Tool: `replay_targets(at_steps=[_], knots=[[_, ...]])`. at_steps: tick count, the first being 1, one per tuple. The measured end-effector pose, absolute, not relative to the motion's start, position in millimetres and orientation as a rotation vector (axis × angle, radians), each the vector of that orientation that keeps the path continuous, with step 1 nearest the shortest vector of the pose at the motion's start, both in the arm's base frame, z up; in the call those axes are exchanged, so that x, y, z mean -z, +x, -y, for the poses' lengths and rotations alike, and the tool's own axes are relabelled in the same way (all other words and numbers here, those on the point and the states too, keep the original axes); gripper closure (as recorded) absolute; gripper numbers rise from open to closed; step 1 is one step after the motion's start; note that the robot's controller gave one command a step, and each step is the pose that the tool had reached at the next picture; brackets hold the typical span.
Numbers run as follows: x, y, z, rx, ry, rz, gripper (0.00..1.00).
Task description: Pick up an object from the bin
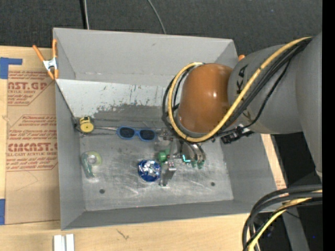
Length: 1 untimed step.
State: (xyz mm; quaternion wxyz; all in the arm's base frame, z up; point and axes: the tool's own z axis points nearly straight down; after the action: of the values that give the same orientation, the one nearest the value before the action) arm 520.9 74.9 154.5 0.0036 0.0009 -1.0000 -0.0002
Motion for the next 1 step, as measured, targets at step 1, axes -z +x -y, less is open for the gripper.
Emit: replay_targets(at_steps=[1], knots=[[-143.6, 532.0, -51.3, -0.001, 0.086, 3.140, 0.00]])
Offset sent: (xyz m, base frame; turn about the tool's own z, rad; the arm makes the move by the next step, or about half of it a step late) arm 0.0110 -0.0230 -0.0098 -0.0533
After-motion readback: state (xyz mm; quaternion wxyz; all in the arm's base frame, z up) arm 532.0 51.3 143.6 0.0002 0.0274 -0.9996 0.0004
